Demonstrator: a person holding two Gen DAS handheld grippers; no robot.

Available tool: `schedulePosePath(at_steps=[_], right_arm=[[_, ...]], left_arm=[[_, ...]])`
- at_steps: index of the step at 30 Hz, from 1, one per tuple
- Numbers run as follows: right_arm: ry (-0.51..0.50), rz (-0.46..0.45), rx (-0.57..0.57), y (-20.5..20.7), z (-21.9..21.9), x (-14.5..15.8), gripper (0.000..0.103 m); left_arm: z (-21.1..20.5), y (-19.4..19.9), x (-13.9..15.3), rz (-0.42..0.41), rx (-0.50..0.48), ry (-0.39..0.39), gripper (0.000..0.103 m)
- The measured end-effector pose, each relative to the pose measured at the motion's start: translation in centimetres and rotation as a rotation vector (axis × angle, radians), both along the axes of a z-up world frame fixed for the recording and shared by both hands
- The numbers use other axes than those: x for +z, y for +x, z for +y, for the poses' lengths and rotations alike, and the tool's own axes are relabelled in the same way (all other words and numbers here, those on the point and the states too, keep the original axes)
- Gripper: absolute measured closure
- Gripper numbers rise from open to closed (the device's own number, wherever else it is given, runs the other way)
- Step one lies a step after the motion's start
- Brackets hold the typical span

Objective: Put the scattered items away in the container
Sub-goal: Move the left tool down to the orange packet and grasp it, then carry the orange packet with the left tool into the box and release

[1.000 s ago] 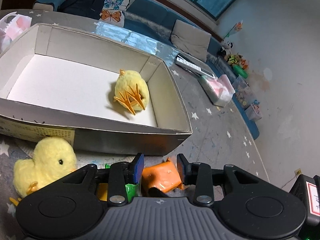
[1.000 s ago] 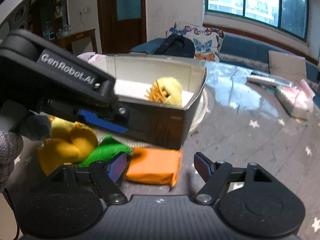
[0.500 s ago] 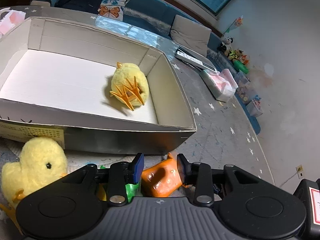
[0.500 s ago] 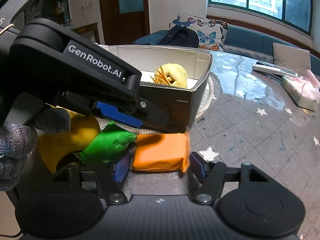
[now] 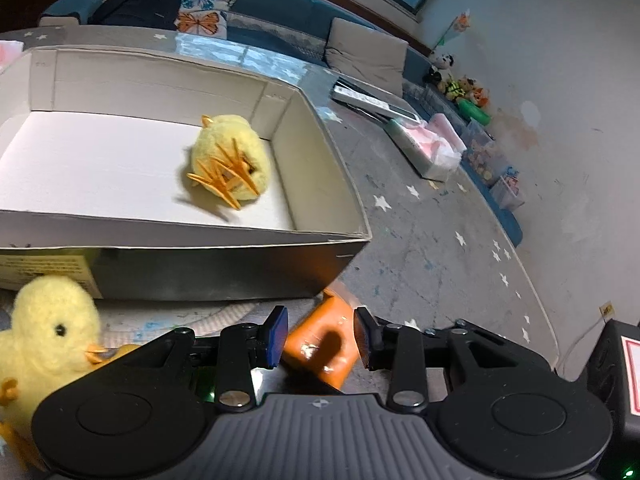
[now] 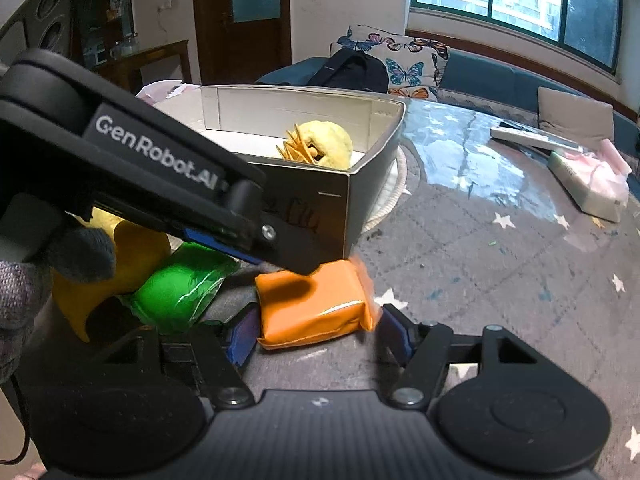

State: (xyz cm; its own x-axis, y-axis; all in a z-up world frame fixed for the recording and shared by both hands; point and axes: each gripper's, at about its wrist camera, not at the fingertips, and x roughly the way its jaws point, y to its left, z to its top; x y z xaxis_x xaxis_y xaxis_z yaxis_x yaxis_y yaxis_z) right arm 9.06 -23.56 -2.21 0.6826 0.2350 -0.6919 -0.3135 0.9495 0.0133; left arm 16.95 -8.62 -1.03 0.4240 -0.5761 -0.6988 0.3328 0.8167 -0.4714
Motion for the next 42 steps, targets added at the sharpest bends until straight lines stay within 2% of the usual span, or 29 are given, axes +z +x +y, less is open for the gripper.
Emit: schedulePosePath(at_steps=[17, 26, 36, 42], right_arm=[[0.008, -0.015, 0.005, 0.2, -0.3, -0.3, 0.04], [0.001, -0.027, 0.007, -0.8, 0.0, 0.1, 0.042], [0.002, -0.119, 0.02, -1.9, 0.8, 3.0, 0.043], [0.005, -0.15, 0.04, -1.9, 1.3, 4.1, 0.043]], left_arm=[[-1.0, 0.1, -0.3, -0.016, -0.034, 0.019, 0.064], [0.2, -0.6, 0.1, 0.032, -0.037, -0.07, 0.064], [0.7, -1.9, 3.7, -0.052, -0.042, -0.137, 0.064], [1.3, -1.5, 4.3, -0.074, -0.011, -0.107, 0.064]])
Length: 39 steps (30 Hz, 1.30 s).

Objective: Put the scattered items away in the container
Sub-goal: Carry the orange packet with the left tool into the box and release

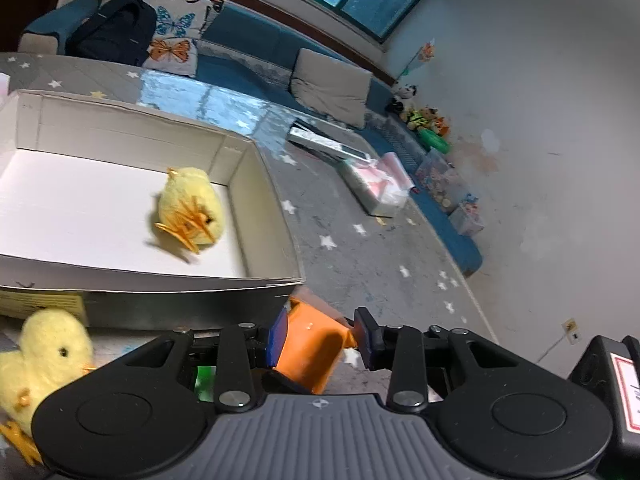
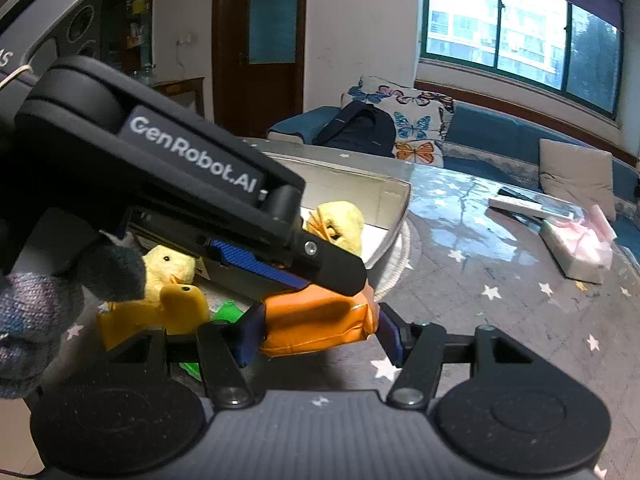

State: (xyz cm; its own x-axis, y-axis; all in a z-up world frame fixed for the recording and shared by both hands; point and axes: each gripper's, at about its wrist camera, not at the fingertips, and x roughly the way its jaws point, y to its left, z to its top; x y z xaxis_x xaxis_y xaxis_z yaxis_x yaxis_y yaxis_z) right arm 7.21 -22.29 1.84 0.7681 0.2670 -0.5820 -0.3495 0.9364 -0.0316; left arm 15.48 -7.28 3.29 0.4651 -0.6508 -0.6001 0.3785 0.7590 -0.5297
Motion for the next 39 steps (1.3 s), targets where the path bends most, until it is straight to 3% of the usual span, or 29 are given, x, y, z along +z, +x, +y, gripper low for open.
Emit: schedulePosePath(at_steps=[12, 23, 25, 32, 39], right_arm=[[-0.005, 0.101, 0.009, 0.1, -0.7, -3.8, 0.043], [0.004, 0.123, -0.001, -0.3, -1.6, -4.1, 0.041], [0.006, 0.121, -0.007, -0.5, -1.5, -4.1, 0.037], [-0.003, 0.117, -0.017, -0.8, -1.5, -4.5, 0.037], [0.007, 0.114, -0.013, -1.1, -1.8, -4.6, 0.037]], left_arm=[[-1.8, 0.3, -4.0, 0.062, -0.099, 0.164, 0.064], [-3.6, 0.1, -4.2, 0.036, -0.192, 0.27, 0.063], [-3.9, 0.0, -4.1, 0.022, -0.205, 0.285, 0.063], [-5.1, -0.8, -3.9, -0.046, -0.268, 0.345, 0.062], [-5.6, -0.3, -3.9, -0.017, -0.289, 0.353, 0.061]])
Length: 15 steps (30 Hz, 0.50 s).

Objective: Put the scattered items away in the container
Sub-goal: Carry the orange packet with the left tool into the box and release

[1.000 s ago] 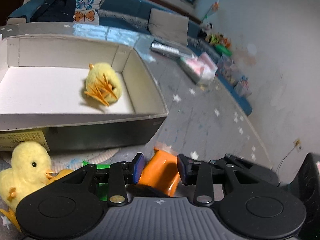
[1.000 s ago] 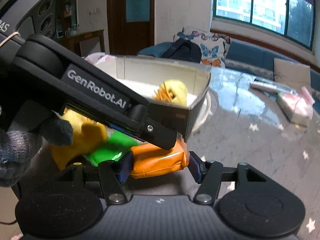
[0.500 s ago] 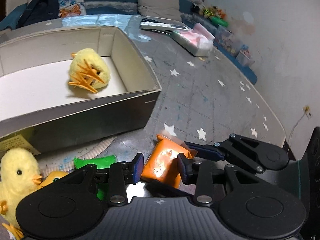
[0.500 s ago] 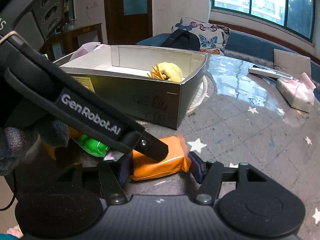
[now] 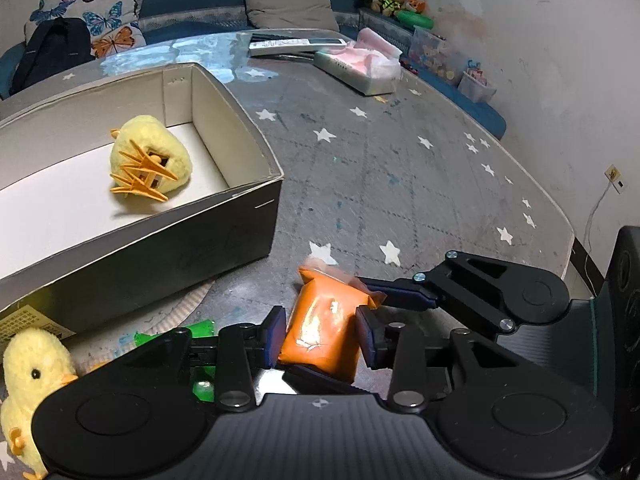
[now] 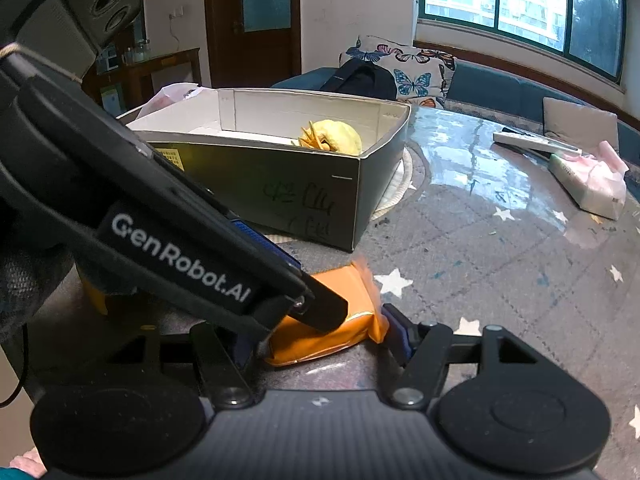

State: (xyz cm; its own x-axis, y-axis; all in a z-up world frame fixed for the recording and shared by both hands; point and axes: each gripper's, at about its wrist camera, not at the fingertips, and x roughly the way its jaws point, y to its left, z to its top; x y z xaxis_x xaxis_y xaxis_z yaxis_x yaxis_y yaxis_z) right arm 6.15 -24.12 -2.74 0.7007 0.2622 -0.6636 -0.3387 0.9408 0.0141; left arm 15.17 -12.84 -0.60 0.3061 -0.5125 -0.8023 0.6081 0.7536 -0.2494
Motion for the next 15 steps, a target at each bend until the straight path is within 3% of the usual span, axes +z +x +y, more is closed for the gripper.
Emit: schedulePosePath(at_steps=[5, 15], right_arm=[[0.011, -0.006, 0.006, -0.05, -0.29, -0.11, 0.036], [0.025, -0.017, 0.013, -0.35, -0.42, -0.07, 0.036]], left_arm=[[0.25, 0.49, -0.02, 0.049, 0.024, -0.027, 0.061], [-0.12, 0.64, -0.44, 0.044, -0.019, -0.013, 0.058]])
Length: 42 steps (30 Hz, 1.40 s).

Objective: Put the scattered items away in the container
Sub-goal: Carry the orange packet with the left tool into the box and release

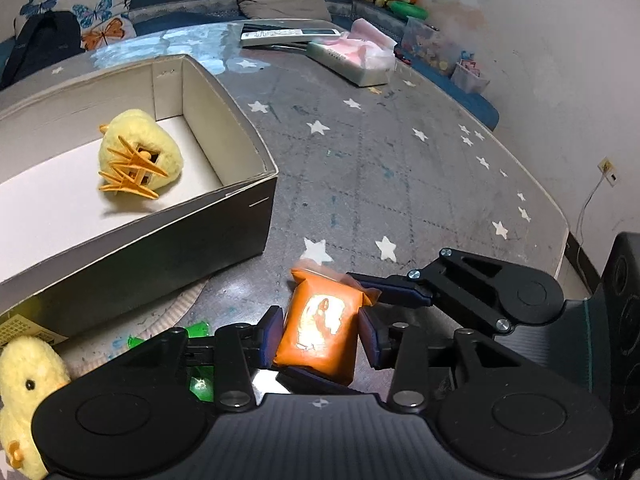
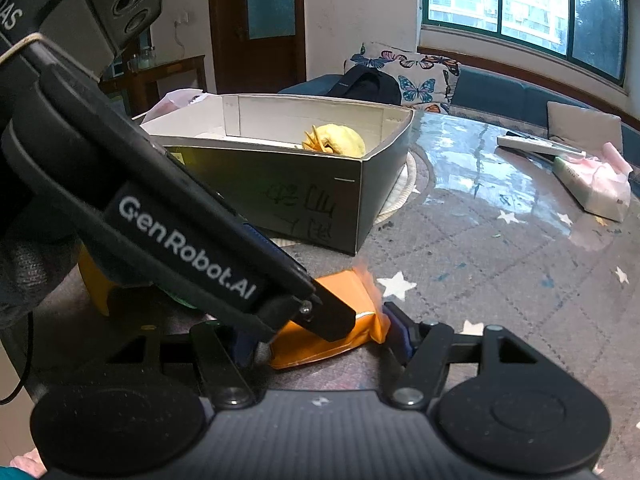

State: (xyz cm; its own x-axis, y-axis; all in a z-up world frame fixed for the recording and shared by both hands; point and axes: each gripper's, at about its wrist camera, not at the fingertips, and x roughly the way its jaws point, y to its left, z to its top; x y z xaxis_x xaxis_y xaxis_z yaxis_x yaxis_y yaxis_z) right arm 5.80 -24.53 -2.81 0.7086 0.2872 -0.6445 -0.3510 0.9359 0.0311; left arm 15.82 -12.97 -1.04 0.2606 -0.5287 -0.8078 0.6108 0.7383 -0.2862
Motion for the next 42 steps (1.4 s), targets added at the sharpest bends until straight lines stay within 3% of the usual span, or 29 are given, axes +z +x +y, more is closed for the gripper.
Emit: schedulePosePath(at_steps=[4, 14, 22, 28, 35, 42], right_arm=[[0.003, -0.003, 0.002, 0.1, -0.1, 0.0, 0.036], [0.003, -0.004, -0.006, 0.2, -0.2, 0.0, 0.039], [-0.044, -0.129, 0.026, -0.3, 1.2, 3.9, 0.039], [-0.084, -0.225, 0.072, 2.7, 2.7, 6.7, 0.039], [-0.103, -0.249, 0.108, 7.4, 4.1, 7.1, 0.039], [-0.111, -0.212, 0.119, 9.8, 4.2, 5.9, 0.039]], left_arm=[[0.0, 0.3, -0.5, 0.016, -0.006, -0.009, 0.055], [0.0, -1.0, -0.1, -0.041, -0.012, 0.012, 0.056], [1.8, -1.9, 5.1, -0.177, 0.025, -0.049, 0.056], [2.7, 0.4, 7.7, -0.264, 0.078, -0.055, 0.056], [3.7, 4.4, 7.6, -0.247, 0.135, -0.076, 0.056], [4.2, 7.1, 6.0, -0.183, 0.148, -0.101, 0.056]])
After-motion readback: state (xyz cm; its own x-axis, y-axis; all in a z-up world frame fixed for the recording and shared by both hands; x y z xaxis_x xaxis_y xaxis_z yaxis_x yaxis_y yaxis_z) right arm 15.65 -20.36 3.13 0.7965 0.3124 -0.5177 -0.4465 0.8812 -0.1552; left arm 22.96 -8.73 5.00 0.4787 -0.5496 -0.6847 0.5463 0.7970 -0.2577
